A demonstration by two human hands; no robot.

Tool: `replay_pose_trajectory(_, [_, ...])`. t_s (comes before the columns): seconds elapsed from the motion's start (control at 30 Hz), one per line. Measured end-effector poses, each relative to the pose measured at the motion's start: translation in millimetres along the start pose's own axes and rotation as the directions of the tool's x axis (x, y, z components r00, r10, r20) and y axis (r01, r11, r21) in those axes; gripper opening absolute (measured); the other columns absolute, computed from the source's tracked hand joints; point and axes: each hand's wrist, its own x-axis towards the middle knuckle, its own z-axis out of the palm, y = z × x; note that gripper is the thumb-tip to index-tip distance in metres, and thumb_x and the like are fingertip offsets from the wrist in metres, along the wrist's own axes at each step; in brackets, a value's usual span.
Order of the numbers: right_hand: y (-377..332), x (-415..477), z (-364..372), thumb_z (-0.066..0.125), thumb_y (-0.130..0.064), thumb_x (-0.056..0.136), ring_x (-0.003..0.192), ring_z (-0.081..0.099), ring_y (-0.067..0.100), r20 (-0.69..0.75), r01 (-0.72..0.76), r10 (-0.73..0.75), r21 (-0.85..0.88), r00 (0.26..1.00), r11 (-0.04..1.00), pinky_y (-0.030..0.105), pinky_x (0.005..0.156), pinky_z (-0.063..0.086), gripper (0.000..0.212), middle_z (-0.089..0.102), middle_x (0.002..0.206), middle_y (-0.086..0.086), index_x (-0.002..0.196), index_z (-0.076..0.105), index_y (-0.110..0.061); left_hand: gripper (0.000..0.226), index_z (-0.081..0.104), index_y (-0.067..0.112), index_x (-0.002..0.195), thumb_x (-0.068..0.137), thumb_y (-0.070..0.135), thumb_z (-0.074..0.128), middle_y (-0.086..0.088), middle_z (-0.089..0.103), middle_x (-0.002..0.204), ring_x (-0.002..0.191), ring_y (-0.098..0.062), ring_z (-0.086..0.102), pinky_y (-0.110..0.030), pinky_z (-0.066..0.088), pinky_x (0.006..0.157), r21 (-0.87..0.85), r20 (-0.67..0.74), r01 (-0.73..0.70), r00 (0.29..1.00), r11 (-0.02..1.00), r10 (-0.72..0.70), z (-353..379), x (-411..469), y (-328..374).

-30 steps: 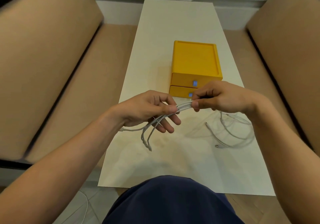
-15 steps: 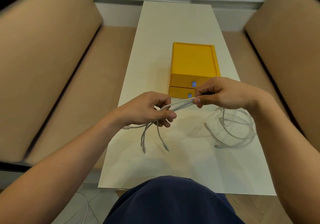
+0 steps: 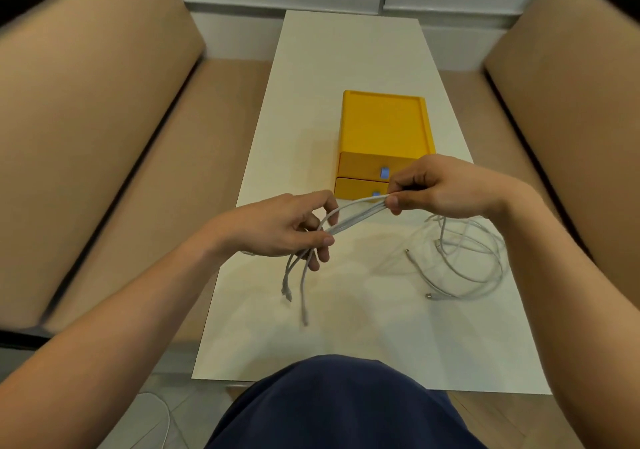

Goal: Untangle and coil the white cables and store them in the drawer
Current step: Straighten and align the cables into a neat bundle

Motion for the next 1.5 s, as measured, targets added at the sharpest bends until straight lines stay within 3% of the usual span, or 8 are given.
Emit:
replay_pose_trajectory(0.4, [9, 2, -6, 0.067, -0.037, 0.097, 0.057, 0.055, 0.003, -0.023, 0.012, -0.013, -0.047, 1.0, 0.999, 0.014, 0.055, 0.039, 0.025, 0.068, 0.067, -0.017, 0.078, 0.077, -0.025, 0.016, 0.068, 0.024, 0.104, 0.107, 0.025, 0.052, 0.008, 0.071, 0.078, 0.06, -0.012, 0.057, -0.026, 0.048, 0.059, 0.204, -0.164, 0.057, 0.986, 0.977, -0.023, -10, -4, -8])
replay_pose_trajectory(0.6, [3, 8, -5, 0.066, -0.041, 0.098, 0.104, 0.066, 0.005, 0.049, -0.066, 0.078, -0.211, 0.996, 0.975, 0.032, 0.091, 0.052, 0.011, 0.074, 0.106, -0.022, 0.106, 0.073, -0.043, 0.018, 0.07, 0.021, 0.101, 0.107, 0.02, 0.053, 0.004, 0.071, 0.076, 0.057, -0.011, 0.043, -0.015, 0.035, 0.049, 0.058, -0.136, 0.002, 0.991, 0.998, 0.005, -10, -1, 5])
replay_pose_trajectory(0.67, [-15, 11, 12, 0.065, -0.049, 0.096, 0.118, 0.057, -0.003, 0.081, 0.008, 0.008, -0.19, 0.997, 0.982, 0.025, 0.101, 0.046, 0.039, 0.064, 0.13, -0.025, 0.134, 0.061, -0.041, 0.018, 0.07, 0.021, 0.101, 0.107, 0.019, 0.053, 0.003, 0.074, 0.078, 0.055, -0.01, 0.043, -0.014, 0.035, 0.048, 0.062, -0.11, -0.008, 0.994, 0.998, 0.015, -9, 0, 9])
replay_pose_trajectory(0.87, [-27, 21, 39, 0.06, -0.04, 0.101, 0.058, 0.05, 0.005, 0.022, 0.063, -0.062, -0.059, 0.998, 0.996, 0.028, 0.057, 0.037, 0.019, 0.06, 0.064, -0.019, 0.09, 0.069, -0.027, 0.012, 0.062, 0.012, 0.108, 0.105, 0.024, 0.059, -0.001, 0.079, 0.092, 0.06, -0.016, 0.06, -0.032, 0.051, 0.056, -0.088, -0.096, 0.058, 0.993, 0.994, -0.067, -3, -5, 11])
replay_pose_trajectory(1.0, [-27, 19, 33, 0.062, -0.041, 0.1, 0.058, 0.045, 0.007, 0.034, 0.031, -0.028, -0.08, 0.999, 0.996, 0.032, 0.058, 0.036, 0.021, 0.054, 0.061, -0.015, 0.087, 0.072, -0.027, 0.021, 0.053, 0.007, 0.11, 0.101, 0.021, 0.065, -0.008, 0.08, 0.099, 0.083, -0.029, 0.078, -0.048, 0.064, 0.078, -0.246, -0.079, 0.088, 0.991, 0.965, -0.11, 1, -1, 10])
replay_pose_trajectory(1.3, [-33, 17, 22, 0.065, -0.033, 0.099, 0.055, 0.043, 0.008, 0.078, 0.062, -0.059, -0.046, 0.995, 0.997, 0.032, 0.057, 0.034, 0.019, 0.053, 0.058, -0.01, 0.085, 0.074, -0.026, 0.024, 0.055, -0.001, 0.097, 0.095, 0.019, 0.068, -0.02, 0.076, 0.104, 0.097, -0.035, 0.076, -0.052, 0.058, 0.091, -0.348, 0.067, 0.085, 0.996, 0.934, -0.065, -5, 2, 9])
replay_pose_trajectory(1.4, [-24, 14, 13, 0.065, -0.037, 0.099, 0.054, 0.043, 0.007, 0.024, 0.048, -0.046, -0.058, 0.999, 0.997, 0.032, 0.057, 0.035, 0.02, 0.055, 0.061, -0.008, 0.083, 0.074, -0.028, 0.04, 0.054, -0.01, 0.092, 0.087, 0.026, 0.072, -0.024, 0.074, 0.099, 0.091, -0.035, 0.077, -0.052, 0.059, 0.089, -0.431, 0.018, 0.098, 0.995, 0.897, -0.101, -5, -2, -3])
replay_pose_trajectory(1.5, [-17, 9, 10, 0.066, -0.04, 0.098, 0.055, 0.041, 0.008, -0.012, 0.037, -0.038, -0.025, 0.999, 0.999, 0.035, 0.057, 0.036, 0.02, 0.057, 0.066, -0.001, 0.083, 0.075, -0.03, 0.023, 0.054, 0.003, 0.089, 0.09, 0.019, 0.071, -0.023, 0.075, 0.095, 0.083, -0.034, 0.076, -0.044, 0.062, 0.082, -0.47, -0.032, 0.072, 0.995, 0.879, -0.099, -4, -5, -14])
